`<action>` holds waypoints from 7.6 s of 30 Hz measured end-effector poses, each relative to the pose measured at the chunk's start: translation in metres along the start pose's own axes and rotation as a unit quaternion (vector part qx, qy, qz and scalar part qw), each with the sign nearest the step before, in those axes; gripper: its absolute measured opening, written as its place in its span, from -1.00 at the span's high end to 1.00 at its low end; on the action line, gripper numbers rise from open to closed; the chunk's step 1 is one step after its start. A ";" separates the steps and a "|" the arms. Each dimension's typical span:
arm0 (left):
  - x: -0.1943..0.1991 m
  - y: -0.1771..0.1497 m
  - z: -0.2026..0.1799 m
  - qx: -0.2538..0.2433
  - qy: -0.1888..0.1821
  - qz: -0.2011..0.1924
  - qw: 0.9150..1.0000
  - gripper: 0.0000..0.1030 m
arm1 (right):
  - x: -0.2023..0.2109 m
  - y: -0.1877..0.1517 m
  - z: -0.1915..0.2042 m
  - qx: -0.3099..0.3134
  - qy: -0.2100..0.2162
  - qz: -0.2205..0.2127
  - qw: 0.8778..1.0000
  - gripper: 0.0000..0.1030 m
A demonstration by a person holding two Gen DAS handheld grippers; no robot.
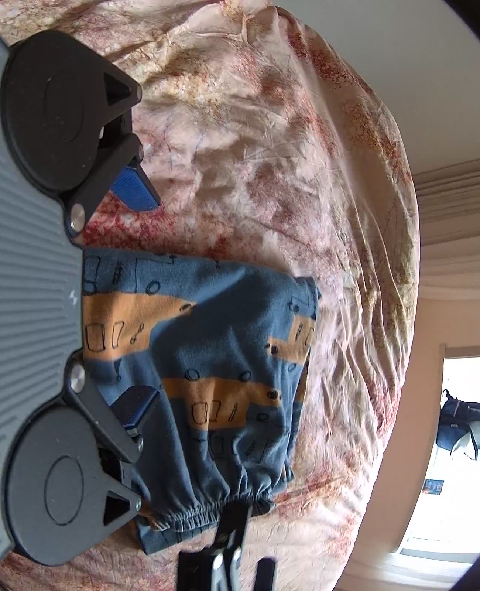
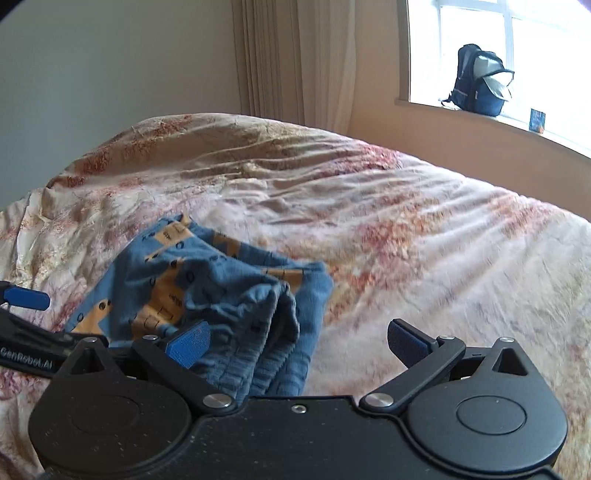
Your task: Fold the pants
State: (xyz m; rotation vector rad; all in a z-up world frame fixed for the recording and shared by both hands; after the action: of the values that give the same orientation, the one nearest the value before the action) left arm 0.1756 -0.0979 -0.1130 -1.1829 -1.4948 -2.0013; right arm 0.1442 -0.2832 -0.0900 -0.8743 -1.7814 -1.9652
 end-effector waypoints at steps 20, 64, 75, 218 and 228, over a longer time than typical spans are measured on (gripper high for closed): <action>-0.001 0.004 0.023 0.067 -0.015 -0.021 0.997 -1.00 | -0.080 0.049 0.016 0.095 0.054 0.008 0.994 -0.99; -0.032 -0.002 0.034 0.072 -0.088 -0.028 0.993 -1.00 | -0.057 -0.011 -0.034 -0.155 0.215 0.058 0.963 -0.45; -0.036 -0.005 0.047 0.134 -0.127 -0.018 0.983 -0.99 | -0.058 -0.013 -0.036 -0.168 0.226 0.055 0.958 -0.46; 0.048 0.073 0.038 0.138 0.047 -0.163 0.976 -1.00 | 0.043 0.077 -0.030 -0.070 0.033 -0.155 0.985 -0.99; 0.080 0.043 0.029 0.135 0.057 -0.177 0.973 -1.00 | 0.097 0.054 -0.013 -0.075 0.002 -0.185 0.980 -0.99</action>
State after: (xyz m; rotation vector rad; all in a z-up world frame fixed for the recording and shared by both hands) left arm 0.1715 -0.0730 -0.0216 -0.7177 -1.9508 -1.9543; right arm 0.1025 -0.2899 0.0130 -0.6122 -1.9248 -2.3544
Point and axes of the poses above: each gripper's, at about its wrist camera, not at the fingertips, and x roughly against the way its jaws point, z to its left, y to its top, the point moved 6 cm from there along -x, roughly the way its jaws point, and after that the axes turned 4 degrees about -y, right-handed, at the moved point
